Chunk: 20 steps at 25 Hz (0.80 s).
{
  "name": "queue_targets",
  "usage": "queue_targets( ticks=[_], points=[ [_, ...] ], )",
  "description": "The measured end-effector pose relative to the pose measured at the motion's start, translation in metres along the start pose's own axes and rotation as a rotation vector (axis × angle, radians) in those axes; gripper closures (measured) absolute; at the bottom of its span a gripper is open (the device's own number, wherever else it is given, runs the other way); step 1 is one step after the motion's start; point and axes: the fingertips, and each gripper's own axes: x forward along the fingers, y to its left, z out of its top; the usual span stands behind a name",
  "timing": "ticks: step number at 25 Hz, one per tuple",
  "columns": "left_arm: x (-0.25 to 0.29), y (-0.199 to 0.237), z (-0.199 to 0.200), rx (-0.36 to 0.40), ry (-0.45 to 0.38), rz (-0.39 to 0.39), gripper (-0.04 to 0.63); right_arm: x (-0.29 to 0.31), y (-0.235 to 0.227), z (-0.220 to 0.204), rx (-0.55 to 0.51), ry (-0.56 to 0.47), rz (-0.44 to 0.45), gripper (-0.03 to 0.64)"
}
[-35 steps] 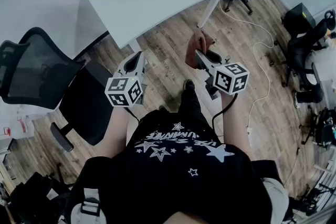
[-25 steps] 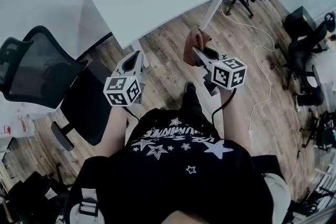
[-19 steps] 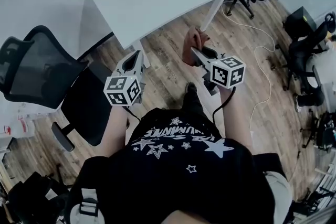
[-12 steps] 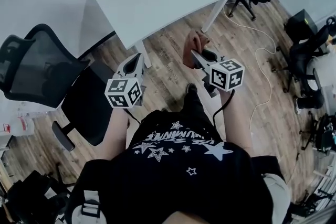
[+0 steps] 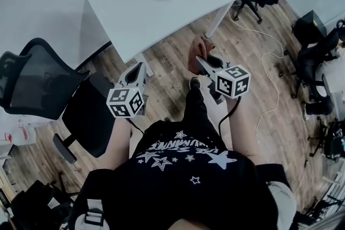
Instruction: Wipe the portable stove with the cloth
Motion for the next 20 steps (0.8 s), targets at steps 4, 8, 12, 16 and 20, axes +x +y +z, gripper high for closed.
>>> queue_targets(
  ticks=[4,8,12,16,20],
  points=[
    [0.038,0.002,0.013,-0.005,0.001,0.029,0.586,0.016,-0.036,0.011,0.031,0.0,0.03,0.551],
    [0.085,0.003,0.033,-0.001,0.003,0.06,0.586,0.035,-0.085,0.038,0.043,-0.003,0.051,0.551],
    [0.134,0.0,0.055,-0.011,-0.002,0.091,0.586,0.053,-0.135,0.072,0.041,-0.006,0.075,0.551],
    [0.176,-0.006,0.072,-0.002,0.004,0.111,0.586,0.07,-0.175,0.099,0.034,0.008,0.11,0.551],
    [0.21,-0.013,0.084,-0.01,0.007,0.14,0.586,0.08,-0.21,0.12,0.013,0.025,0.142,0.551]
  ],
)
